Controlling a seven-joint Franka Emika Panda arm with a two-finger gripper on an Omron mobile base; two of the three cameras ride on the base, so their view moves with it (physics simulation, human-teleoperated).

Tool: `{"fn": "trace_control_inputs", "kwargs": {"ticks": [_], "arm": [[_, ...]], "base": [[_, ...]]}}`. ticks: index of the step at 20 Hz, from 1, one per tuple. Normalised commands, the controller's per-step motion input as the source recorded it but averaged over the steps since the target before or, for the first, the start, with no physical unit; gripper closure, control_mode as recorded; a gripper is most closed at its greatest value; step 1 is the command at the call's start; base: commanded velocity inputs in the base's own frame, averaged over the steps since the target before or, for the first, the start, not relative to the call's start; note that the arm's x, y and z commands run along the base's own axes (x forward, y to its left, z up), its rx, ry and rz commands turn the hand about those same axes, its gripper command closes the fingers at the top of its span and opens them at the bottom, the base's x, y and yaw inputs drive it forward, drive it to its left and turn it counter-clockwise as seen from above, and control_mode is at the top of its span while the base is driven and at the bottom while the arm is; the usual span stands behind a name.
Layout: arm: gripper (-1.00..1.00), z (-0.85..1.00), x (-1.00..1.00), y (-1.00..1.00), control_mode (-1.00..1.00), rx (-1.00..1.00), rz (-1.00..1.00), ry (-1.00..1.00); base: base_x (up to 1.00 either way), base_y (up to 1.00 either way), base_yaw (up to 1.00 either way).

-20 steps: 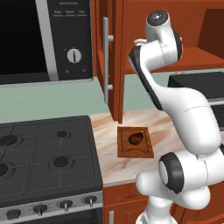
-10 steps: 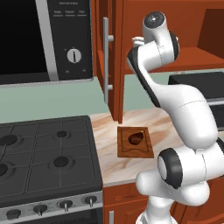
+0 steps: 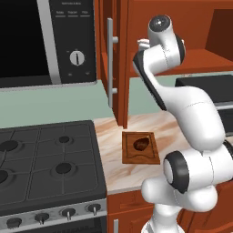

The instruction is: Open the cabinet, retrieve the rolling pin, and place it next to the meat on the cutting board to prepare for tenderizing.

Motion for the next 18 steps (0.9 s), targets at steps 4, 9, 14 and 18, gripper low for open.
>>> {"fn": "trace_control_inputs", "kwargs": {"ticks": [4, 9, 14, 18], "arm": [[-1.00, -0.04, 0.18, -0.06, -1.00, 0.00, 0.00, 0.00], [-1.00, -0.03, 0.23, -0.05, -1.00, 0.00, 0.00, 0.00], [-1.00, -0.07, 0.19, -0.04, -1.00, 0.00, 0.00, 0.00], [-1.00, -0.10, 0.18, -0.02, -1.00, 0.00, 0.00, 0.00]], "base": [[0.00, 0.00, 0.00], [0.00, 0.00, 0.00], [0.00, 0.00, 0.00], [0.00, 0.00, 0.00]]}}
